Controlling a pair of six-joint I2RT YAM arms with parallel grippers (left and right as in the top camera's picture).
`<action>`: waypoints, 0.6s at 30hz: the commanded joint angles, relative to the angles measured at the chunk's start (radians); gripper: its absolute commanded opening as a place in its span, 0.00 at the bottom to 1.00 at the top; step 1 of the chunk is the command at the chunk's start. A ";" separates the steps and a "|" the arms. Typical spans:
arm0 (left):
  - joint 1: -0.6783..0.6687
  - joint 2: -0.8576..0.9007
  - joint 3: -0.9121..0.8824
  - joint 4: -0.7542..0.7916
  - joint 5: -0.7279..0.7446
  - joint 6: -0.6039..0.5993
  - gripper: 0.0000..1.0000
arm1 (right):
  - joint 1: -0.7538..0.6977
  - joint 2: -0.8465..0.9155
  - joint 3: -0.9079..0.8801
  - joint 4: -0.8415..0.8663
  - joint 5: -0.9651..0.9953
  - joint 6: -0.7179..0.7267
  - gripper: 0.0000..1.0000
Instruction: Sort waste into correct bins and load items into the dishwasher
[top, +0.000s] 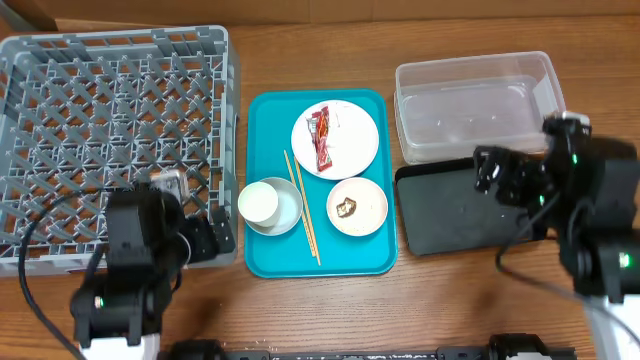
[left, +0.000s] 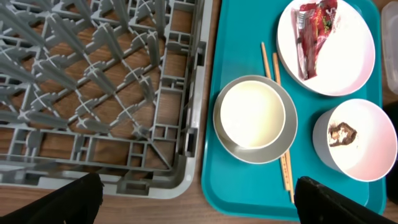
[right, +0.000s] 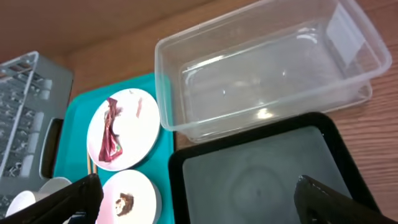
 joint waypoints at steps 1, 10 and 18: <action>-0.001 0.059 0.066 -0.014 -0.011 0.005 1.00 | 0.004 0.077 0.082 -0.022 -0.061 -0.008 1.00; 0.013 0.061 0.069 -0.053 -0.057 -0.030 1.00 | 0.052 0.206 0.220 -0.068 -0.154 -0.060 1.00; 0.189 0.063 0.070 -0.080 -0.043 -0.037 1.00 | 0.265 0.484 0.521 -0.138 -0.055 -0.093 1.00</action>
